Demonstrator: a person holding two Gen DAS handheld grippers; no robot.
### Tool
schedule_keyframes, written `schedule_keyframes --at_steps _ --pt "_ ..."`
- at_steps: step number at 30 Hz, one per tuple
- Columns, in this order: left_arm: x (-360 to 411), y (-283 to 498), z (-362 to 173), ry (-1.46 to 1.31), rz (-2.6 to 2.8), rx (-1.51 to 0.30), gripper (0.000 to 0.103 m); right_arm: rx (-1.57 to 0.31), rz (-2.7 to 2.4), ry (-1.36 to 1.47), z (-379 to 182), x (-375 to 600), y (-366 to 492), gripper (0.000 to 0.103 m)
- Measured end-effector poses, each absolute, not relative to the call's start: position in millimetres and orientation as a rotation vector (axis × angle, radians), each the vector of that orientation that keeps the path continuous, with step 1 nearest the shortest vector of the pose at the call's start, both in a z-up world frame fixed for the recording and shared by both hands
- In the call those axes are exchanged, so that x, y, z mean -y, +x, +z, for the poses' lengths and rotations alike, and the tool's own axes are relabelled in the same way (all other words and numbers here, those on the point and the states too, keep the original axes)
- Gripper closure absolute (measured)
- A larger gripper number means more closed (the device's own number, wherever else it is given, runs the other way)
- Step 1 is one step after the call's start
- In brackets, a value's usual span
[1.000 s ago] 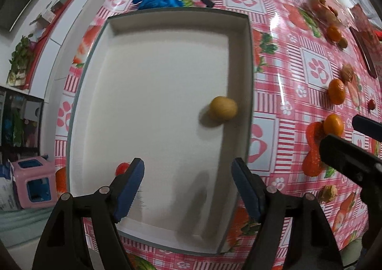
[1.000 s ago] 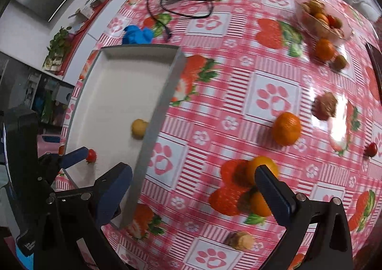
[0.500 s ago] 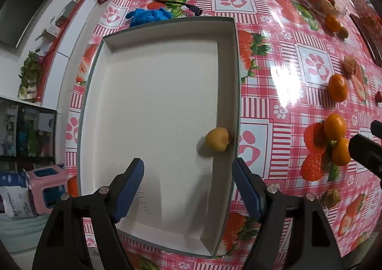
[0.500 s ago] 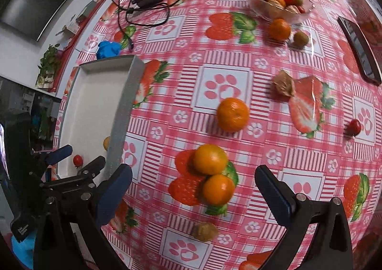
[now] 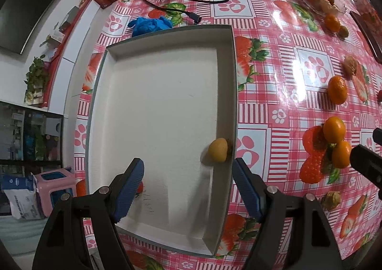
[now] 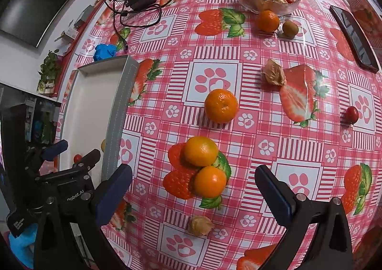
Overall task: Organize fruits
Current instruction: 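Withdraw both open tools from the tray back over the table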
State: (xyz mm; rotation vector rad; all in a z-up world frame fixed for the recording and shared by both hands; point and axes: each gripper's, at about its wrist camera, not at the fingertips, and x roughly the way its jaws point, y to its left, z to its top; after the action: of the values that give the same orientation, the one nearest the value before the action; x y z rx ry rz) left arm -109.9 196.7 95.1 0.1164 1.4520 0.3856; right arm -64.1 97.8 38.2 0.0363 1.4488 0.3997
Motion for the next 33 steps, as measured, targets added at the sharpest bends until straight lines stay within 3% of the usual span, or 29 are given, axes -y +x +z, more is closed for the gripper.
schedule_keyframes --at_steps 18,26,33 --pt "-201 -115 96 0.106 0.324 -1.442 0.024 -1.451 0.383 0.059 39 -91 -67 0.0" --pt "-165 -103 97 0.085 0.141 -1.44 0.023 -1.463 0.247 0.072 34 -43 -60 0.0" --pt "-132 -104 86 0.227 0.13 -1.44 0.023 -1.46 0.194 0.039 29 -17 -62 0.0"
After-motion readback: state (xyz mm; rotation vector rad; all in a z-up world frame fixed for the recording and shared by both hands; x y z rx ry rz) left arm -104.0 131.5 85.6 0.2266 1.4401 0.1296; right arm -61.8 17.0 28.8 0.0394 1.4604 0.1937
